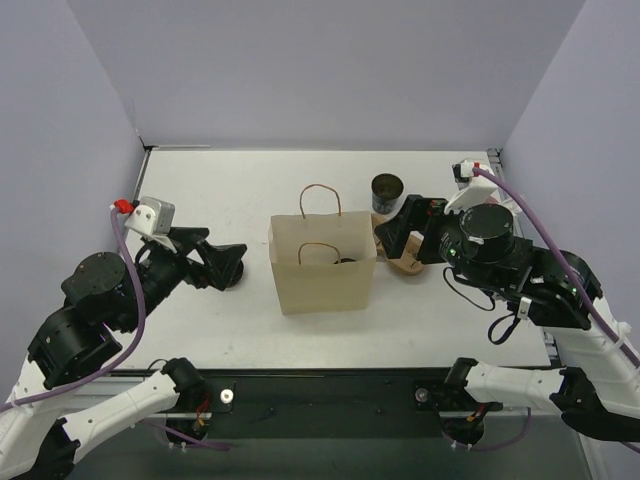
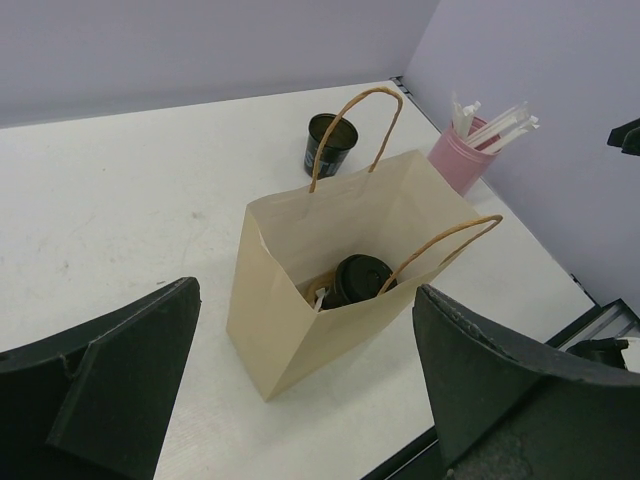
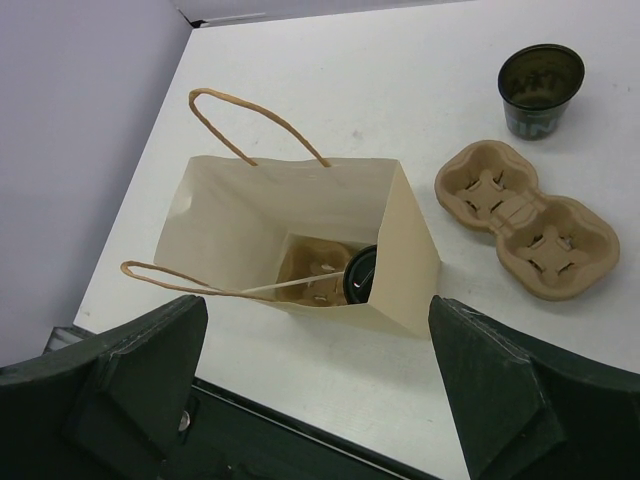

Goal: Pack the takeout coffee

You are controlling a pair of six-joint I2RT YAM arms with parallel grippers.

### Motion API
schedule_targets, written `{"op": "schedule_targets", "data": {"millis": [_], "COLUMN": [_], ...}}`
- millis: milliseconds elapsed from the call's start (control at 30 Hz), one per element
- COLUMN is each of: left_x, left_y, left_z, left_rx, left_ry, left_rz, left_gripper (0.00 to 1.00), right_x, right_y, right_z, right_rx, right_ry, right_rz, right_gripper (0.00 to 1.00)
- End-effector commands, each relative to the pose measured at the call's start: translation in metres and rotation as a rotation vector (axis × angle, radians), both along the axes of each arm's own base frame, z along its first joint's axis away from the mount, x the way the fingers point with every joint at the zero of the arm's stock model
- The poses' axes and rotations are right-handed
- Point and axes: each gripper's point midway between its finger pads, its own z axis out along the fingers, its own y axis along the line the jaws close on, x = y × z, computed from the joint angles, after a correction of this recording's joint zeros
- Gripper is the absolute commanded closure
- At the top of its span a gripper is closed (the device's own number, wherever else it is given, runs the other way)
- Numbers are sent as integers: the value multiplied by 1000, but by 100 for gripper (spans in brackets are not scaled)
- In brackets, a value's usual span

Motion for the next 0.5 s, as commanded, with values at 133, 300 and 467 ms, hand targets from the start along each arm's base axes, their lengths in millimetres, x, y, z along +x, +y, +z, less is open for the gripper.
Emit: {"op": "schedule_targets", "data": {"millis": [133, 300, 467], "left_x": [0, 1, 2], "left_y": [0, -3, -6], "left_z": [17, 13, 12], "left_rx": [-45, -59, -59], "left_ry": [-55, -53, -53], "left_rz": [-4, -9, -17], "left_gripper": [3, 3, 3], "right_x": [3, 4, 0], "right_y": [-7, -9, -6], "right_z": [-1, 0, -5], "right_rx": [-15, -13, 3], "right_ry": [-18, -22, 1], "right_rz": [-38, -47, -33], "right_gripper": [0, 0, 0]}}
